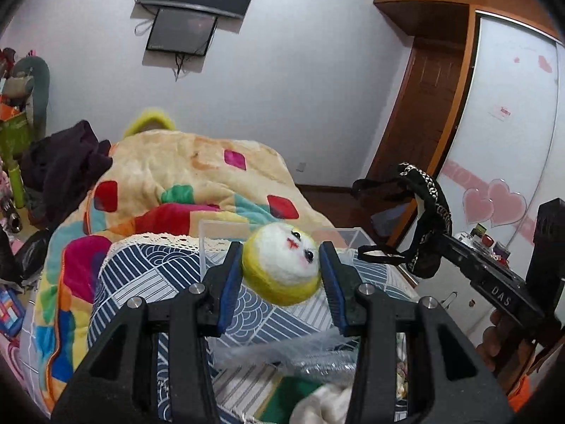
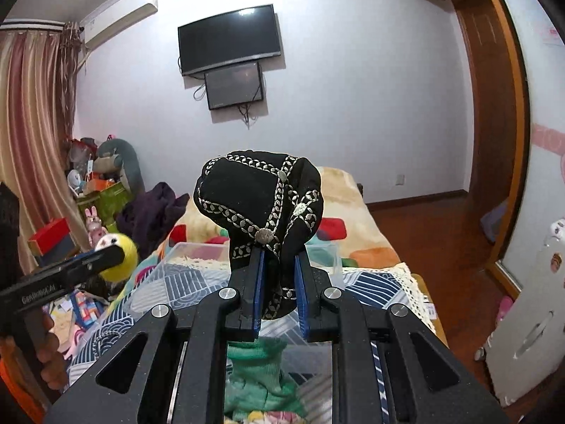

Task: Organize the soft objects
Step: 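Drop the ball into the clear box with the left gripper while the right drops the cap in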

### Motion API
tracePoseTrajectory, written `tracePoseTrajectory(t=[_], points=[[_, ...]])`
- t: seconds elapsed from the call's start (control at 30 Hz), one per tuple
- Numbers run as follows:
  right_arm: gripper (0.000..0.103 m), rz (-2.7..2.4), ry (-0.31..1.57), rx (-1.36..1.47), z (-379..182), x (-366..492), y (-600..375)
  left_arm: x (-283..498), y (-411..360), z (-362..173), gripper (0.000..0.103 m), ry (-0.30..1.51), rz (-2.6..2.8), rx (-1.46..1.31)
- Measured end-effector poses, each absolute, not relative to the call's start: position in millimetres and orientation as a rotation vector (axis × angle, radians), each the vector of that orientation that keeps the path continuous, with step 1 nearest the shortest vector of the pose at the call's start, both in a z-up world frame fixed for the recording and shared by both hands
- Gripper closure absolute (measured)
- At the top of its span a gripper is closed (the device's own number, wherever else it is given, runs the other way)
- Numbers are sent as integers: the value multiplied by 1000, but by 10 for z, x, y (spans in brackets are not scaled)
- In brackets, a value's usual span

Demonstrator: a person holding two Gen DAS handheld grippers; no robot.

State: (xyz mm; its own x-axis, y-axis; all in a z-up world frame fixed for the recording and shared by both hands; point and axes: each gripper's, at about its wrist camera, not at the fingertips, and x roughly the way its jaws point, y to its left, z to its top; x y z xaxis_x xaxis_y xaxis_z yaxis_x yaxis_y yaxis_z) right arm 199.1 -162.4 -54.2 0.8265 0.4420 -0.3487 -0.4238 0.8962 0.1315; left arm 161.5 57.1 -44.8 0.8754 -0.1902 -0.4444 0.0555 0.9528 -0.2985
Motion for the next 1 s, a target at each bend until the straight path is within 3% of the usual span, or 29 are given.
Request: tracePoseTrajectory(t=[0.73,1.0], points=[[88,523,696,-104,-1101,2380,-1360,2346,251,-1047,60,821,-166,-107],[69,519,684,-120,-1006,2443,-1383,2311,229,-1039,54,811,-172,-90]])
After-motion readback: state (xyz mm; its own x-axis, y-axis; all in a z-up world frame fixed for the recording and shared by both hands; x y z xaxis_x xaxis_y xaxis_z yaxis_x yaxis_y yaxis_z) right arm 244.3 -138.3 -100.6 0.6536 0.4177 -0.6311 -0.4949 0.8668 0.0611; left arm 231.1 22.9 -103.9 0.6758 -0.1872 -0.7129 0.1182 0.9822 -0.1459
